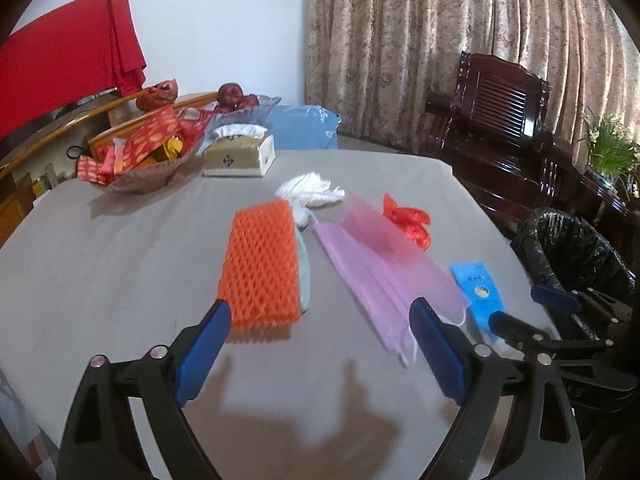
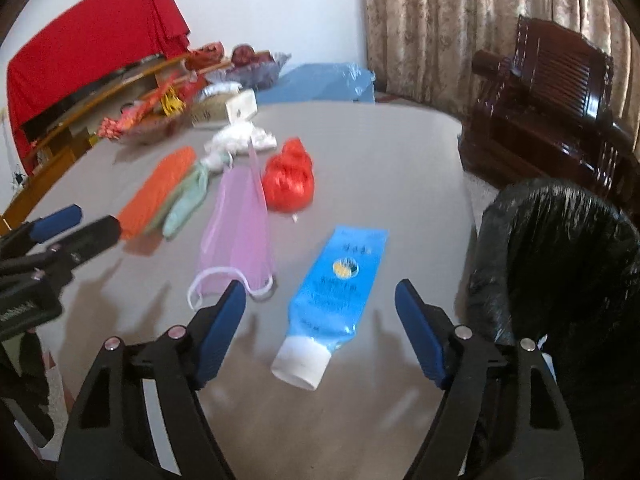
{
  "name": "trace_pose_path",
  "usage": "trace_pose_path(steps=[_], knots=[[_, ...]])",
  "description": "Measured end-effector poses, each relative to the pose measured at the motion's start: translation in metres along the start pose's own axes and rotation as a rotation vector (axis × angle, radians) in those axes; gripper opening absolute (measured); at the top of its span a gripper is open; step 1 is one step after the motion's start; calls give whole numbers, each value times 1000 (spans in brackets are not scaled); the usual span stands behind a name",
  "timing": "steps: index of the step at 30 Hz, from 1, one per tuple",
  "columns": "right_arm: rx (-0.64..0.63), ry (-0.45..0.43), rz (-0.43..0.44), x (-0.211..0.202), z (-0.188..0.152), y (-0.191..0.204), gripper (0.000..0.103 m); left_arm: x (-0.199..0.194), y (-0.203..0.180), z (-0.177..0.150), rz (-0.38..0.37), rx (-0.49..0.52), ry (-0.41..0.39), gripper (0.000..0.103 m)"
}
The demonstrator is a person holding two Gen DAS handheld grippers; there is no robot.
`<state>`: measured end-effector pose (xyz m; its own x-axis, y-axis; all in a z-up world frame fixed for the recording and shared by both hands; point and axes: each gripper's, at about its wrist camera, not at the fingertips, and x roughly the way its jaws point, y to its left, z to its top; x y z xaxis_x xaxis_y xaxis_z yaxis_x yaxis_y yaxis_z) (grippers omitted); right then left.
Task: Collect trash
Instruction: 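Move both tools back over the trash on the table, then grasp the blue hand-cream tube with the right tool while the left grasps the orange foam net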
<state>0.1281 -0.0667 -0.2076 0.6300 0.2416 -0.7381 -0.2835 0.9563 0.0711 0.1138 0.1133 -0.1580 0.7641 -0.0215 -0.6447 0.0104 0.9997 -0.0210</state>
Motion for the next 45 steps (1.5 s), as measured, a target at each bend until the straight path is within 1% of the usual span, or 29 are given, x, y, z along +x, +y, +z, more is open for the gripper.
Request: trace_pose_path(steps=[4,9,12,15,16,17,23,26,31,34,36,39,42,45], knots=[[-16,41,-22,11,-7,2,71,3,2,-3,-7,-6,9,89],[-2,87,-22,23,-12,0,65,3,3,-4,-9,-8,9,89],[-15,83,-29,25,-11,2,64,3,4,-5,-10,-13,13,89],[-14,79,-24,26,-11,1,55,4,4,-6,-10,-16,16,89],[-16,75,-19,25,-10,1,48,4,3,-6,-10,-16,17,89],[-18,75,-13,25,-11,0,44,4,3,-6,-10,-16,17,89],[-29,59,15,20,-7,1,43,6,1,-8,-13,-9,24,89],[-48,33,20,14,-1,3,43,8,0,-8,-11,-8,28,89],[-38,24,18,14,10,-3,43,17,4,-1,8,-14,29,89],[-23,19,16,16,16,-9,43,27,9,6,36,-18,30,89],[-14,18,16,17,19,-12,43,36,15,10,44,-39,37,89],[-5,19,17,19,23,-13,43,51,21,14,59,-48,57,89],[-15,16,21,20,27,-11,43,68,26,15,66,-57,85,89],[-39,10,28,19,30,-6,43,82,36,17,55,-96,108,87]])
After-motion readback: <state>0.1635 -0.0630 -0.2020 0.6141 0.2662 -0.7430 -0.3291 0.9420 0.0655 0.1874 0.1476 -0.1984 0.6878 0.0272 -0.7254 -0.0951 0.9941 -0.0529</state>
